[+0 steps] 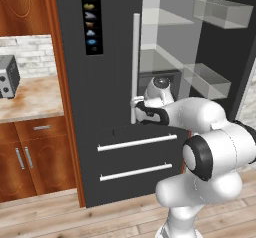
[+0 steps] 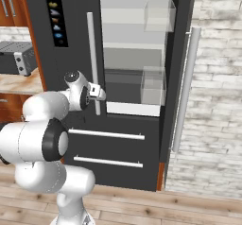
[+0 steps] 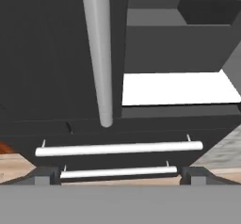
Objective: Place one of the steaks on the plate and the other in the bowl. Then place the bowl in the fridge.
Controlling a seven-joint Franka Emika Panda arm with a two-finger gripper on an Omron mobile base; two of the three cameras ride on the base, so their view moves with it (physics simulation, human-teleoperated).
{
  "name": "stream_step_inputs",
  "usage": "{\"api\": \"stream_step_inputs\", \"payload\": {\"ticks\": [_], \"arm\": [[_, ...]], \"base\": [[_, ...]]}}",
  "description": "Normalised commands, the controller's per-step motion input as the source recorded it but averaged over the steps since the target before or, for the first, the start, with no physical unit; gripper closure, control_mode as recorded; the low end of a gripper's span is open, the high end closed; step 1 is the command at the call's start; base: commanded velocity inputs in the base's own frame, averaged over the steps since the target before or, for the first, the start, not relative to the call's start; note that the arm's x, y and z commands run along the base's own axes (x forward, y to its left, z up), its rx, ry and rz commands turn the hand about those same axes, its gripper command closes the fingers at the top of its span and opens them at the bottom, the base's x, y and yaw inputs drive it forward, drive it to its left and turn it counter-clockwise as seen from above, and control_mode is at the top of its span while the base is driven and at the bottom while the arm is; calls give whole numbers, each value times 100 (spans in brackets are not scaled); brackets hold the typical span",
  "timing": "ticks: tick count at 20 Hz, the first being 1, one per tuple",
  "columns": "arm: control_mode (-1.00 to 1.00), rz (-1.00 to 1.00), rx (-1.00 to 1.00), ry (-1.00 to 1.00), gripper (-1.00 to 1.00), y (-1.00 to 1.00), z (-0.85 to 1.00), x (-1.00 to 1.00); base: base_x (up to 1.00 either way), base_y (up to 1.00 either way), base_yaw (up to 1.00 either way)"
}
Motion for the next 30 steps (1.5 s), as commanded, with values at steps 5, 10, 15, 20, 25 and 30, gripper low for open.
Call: {"api": "stream_step_inputs", "payload": {"ticks": [5,10,15,20,25,30], "arm": [[-100,-2,5,-6,-100,9,24,25],[-100,0,-13,-21,-100,12,37,20],[-100,0,1,-5,-100,27,26,9],[-100,-1,0,2,-100,-3,0,39],[-100,0,-1,0,-100,0,0,72],[-100,0,-1,0,-100,0,-2,75]], "base": [[0,0,0],[0,0,0],[0,0,0],[0,0,0],[0,0,0],[0,0,0]]}}
